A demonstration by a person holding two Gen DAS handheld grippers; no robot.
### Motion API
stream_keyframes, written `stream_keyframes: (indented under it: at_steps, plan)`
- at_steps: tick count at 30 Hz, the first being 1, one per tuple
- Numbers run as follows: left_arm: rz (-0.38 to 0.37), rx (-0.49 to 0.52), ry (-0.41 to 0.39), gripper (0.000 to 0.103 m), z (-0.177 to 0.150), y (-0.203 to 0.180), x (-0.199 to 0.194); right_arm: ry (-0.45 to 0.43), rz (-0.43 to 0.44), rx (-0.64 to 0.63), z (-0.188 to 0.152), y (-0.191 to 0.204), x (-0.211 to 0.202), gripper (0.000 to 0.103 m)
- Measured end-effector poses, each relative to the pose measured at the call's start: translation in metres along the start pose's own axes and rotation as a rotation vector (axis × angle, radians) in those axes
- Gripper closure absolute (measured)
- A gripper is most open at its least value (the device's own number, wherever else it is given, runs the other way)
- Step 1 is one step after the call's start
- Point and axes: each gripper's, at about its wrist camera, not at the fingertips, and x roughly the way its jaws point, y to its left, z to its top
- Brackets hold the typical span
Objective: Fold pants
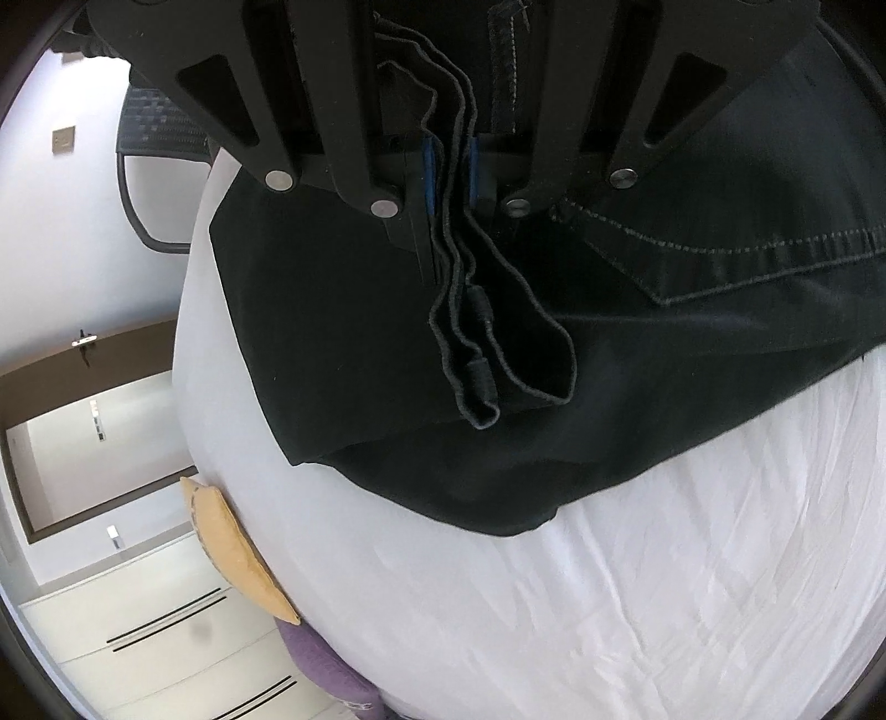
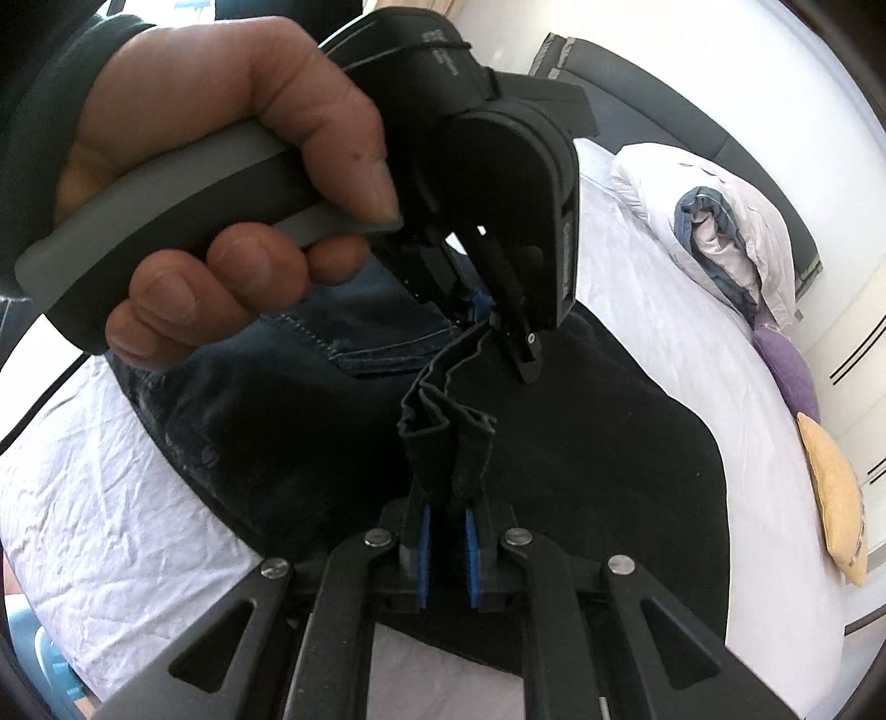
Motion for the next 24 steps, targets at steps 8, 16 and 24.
stream_keyframes:
  at_steps: [8, 16, 24]
  plan:
    - [0.001, -0.002, 0.010, 0.094, -0.004, 0.011, 0.004, 0.035, 0.023, -0.007, 0.003, -0.019, 0.018, 0.092]
    - [0.255, 0.033, -0.088, 0.090, -0.003, 0.002, -0.048, 0.041, 0.181, 0.141, 0.004, -0.050, 0.015, 0.048]
    - [0.054, 0.084, -0.160, 0.090, -0.016, -0.054, -0.042, -0.076, 0.547, 0.569, -0.018, -0.189, -0.011, 0.042]
